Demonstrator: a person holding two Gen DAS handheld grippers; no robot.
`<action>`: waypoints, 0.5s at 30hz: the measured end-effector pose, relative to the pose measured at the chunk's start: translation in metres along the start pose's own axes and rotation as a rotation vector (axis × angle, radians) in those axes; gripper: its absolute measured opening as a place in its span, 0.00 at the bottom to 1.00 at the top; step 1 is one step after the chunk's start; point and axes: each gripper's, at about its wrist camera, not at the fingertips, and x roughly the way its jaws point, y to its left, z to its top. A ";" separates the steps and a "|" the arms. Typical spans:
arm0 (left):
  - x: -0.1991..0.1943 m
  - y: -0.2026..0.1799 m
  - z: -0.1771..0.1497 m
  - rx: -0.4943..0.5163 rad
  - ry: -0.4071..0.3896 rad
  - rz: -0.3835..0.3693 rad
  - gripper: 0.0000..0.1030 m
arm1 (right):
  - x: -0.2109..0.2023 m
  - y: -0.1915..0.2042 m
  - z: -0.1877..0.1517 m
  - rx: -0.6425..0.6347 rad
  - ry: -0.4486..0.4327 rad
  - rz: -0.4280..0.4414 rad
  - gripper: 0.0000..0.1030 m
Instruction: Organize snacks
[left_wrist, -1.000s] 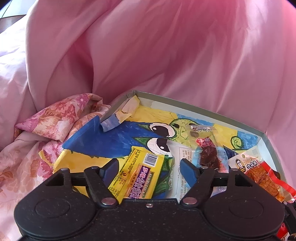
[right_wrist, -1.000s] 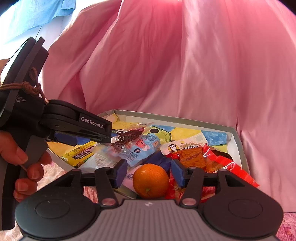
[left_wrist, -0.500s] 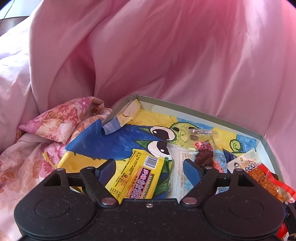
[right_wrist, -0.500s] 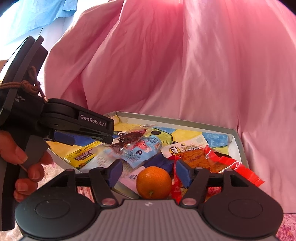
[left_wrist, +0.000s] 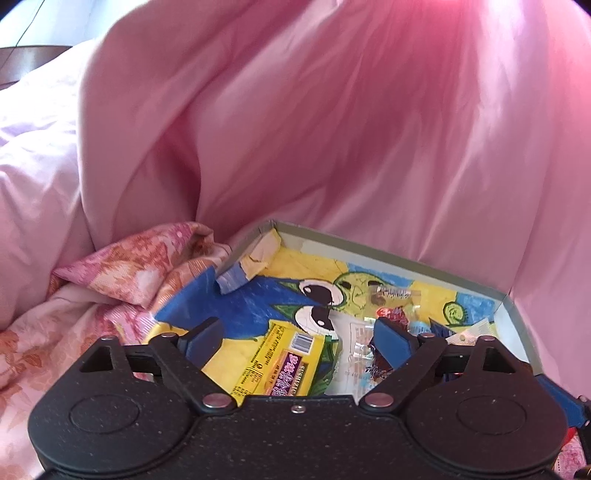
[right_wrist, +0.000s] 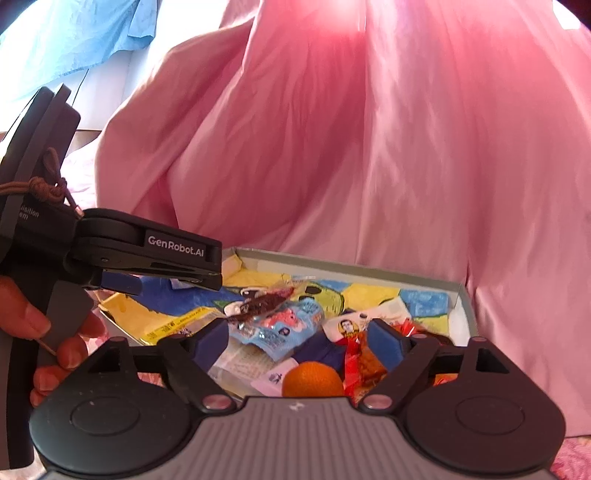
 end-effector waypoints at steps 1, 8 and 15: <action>-0.004 0.001 0.001 0.002 -0.010 0.001 0.91 | -0.003 0.001 0.002 -0.004 -0.006 -0.005 0.86; -0.034 0.009 0.005 0.007 -0.058 -0.002 0.93 | -0.027 0.005 0.013 0.010 -0.043 -0.049 0.96; -0.066 0.018 0.004 0.012 -0.087 -0.001 0.94 | -0.050 0.007 0.022 0.053 -0.069 -0.083 1.00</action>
